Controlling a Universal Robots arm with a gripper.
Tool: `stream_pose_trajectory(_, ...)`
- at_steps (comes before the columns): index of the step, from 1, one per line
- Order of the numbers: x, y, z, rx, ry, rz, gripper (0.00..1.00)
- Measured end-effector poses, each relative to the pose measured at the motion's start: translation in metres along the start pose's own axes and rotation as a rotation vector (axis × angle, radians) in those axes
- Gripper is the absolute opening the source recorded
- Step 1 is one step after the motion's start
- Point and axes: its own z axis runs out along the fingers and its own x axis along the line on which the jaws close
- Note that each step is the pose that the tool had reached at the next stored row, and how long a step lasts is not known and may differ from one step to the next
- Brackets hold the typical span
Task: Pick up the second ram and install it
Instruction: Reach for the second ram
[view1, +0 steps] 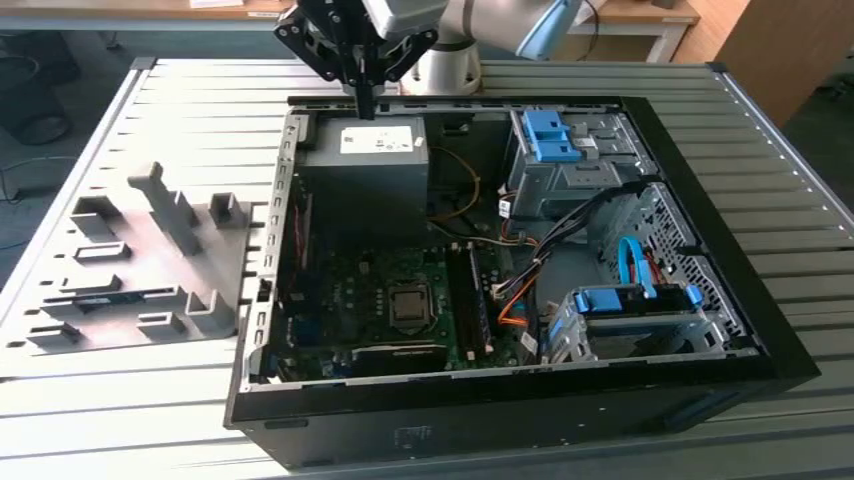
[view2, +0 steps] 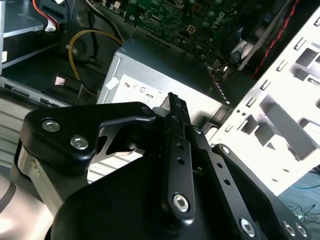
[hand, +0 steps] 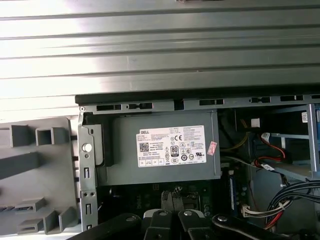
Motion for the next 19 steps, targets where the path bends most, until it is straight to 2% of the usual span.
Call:
stream_pose_trajectory(5, 0.0086, -0.0006, -0.0002, 0.0, 0.0, 0.0, 0.1)
stream_pose_trajectory(14, 0.0188, -0.0014, -0.0004, 0.0, 0.0, 0.0, 0.1)
stream_pose_trajectory(19, 0.0296, -0.0023, -0.0007, 0.0, -0.0001, 0.0, 0.1)
